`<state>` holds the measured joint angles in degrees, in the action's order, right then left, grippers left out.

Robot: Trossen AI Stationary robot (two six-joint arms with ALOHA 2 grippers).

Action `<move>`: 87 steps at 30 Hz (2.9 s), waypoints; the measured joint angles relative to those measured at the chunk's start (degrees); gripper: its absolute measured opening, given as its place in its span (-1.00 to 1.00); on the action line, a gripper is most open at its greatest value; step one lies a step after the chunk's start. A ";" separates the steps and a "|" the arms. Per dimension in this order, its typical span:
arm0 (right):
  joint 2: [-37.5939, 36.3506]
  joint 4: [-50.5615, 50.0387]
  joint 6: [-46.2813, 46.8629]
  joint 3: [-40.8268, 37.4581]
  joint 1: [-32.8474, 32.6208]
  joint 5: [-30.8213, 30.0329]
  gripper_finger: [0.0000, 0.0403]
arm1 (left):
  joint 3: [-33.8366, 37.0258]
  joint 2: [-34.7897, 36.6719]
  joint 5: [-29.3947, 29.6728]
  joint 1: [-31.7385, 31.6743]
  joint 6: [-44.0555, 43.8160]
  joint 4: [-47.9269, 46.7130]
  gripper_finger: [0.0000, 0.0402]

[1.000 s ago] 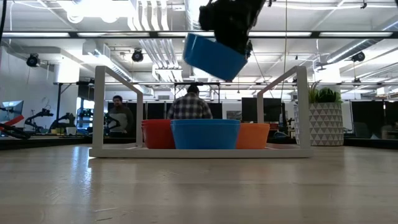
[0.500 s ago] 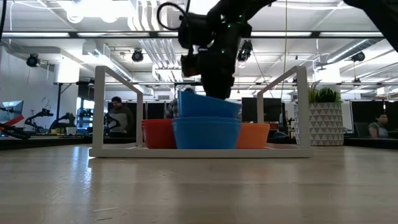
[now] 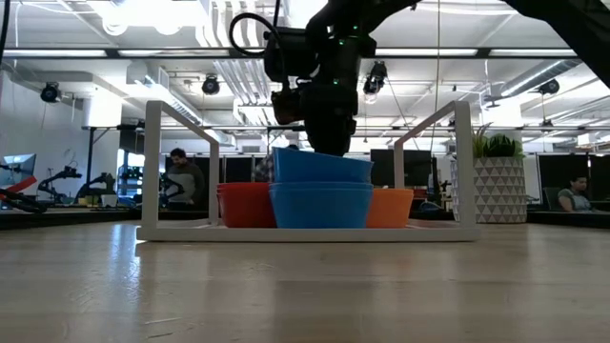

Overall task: Pick & Place Mini bowls
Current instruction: Stack the blue bowl on top of the blue bowls on the shelf, then stack the orange bowl on top of the orange bowls on the shelf

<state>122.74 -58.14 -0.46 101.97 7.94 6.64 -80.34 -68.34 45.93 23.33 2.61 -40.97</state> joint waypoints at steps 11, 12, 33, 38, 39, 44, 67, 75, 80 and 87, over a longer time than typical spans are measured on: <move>0.00 -0.15 -0.47 -0.05 -0.05 0.00 -0.88 | 0.00 0.00 0.02 0.00 -1.06 0.02 -1.00; 0.00 -0.15 -0.80 -0.07 -0.07 0.00 -0.85 | 0.00 0.00 0.02 0.00 -1.06 0.02 -1.00; -1.62 -12.64 -2.24 13.61 -0.20 -0.55 -0.43 | 0.00 0.00 0.46 -0.10 -1.65 -0.22 -1.00; -1.62 -18.78 -3.01 18.09 -0.53 -5.27 -0.68 | 0.00 0.04 0.67 -0.89 -2.35 -0.45 -1.00; -1.62 -19.90 -3.11 18.89 -0.67 -6.87 -0.74 | 0.00 0.12 0.68 -1.24 -2.68 -0.64 -1.00; -2.55 -23.06 -4.71 20.85 -0.76 -9.89 -0.94 | 0.00 1.33 0.71 -4.08 -5.37 -3.22 -1.00; -25.54 -11.19 -4.15 8.03 -0.81 -9.80 -0.96 | 0.00 3.18 -20.30 -39.95 -2.54 -10.00 -1.00; -33.38 -8.36 0.74 0.59 -1.05 -9.69 -0.96 | -0.31 0.39 -27.07 -46.76 0.38 -6.77 -1.00; -37.39 -8.34 2.00 -2.46 -1.05 -9.69 -0.96 | -1.76 -2.64 -30.03 -47.12 0.31 -6.24 -1.00; -41.14 -5.98 2.00 -5.12 -1.05 -9.69 -0.96 | -2.18 -9.00 -27.93 -47.35 -1.98 -2.58 -0.96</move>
<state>81.60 -64.12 1.54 96.86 6.90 -3.05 -82.51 -77.33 18.00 -24.01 0.62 -43.55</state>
